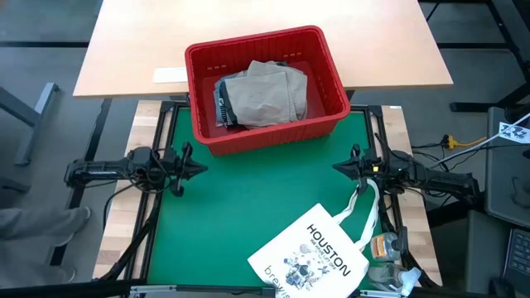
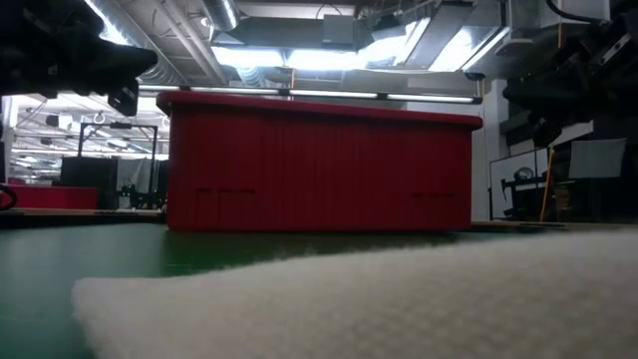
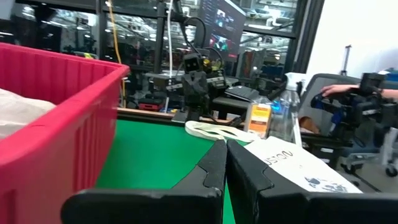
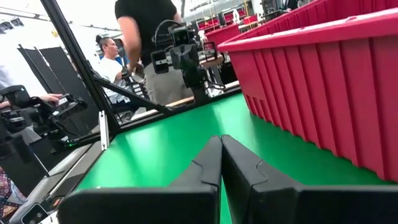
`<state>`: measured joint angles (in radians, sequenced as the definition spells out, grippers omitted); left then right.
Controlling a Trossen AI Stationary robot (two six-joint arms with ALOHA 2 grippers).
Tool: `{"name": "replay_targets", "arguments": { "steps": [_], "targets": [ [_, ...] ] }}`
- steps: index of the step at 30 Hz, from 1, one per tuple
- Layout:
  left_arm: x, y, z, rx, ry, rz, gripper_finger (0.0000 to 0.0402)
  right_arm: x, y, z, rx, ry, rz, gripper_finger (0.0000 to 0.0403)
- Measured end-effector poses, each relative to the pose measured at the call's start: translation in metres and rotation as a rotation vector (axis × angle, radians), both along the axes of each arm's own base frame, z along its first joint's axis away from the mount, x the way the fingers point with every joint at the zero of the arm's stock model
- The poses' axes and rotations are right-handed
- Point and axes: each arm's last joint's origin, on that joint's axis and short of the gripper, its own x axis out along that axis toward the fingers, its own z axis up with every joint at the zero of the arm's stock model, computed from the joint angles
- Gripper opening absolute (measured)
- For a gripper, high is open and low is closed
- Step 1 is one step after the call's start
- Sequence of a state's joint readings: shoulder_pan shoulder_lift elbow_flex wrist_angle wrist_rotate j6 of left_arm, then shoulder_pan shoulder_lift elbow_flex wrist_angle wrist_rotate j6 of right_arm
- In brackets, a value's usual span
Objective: Fold Laundry from Bin
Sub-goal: Return to Home Position
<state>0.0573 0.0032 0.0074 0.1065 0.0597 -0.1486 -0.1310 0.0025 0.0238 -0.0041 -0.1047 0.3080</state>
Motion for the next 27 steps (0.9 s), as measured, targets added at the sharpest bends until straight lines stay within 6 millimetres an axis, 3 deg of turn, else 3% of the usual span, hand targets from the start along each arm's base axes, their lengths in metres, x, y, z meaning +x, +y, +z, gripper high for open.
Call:
{"name": "replay_targets", "arguments": {
  "steps": [27],
  "targets": [
    [0.0, -0.0069, -0.0001, 0.0, 0.001, -0.072, 0.0007, 0.0004, 0.0, -0.0003, 0.001, 0.004, 0.0, 0.001]
  ]
}}
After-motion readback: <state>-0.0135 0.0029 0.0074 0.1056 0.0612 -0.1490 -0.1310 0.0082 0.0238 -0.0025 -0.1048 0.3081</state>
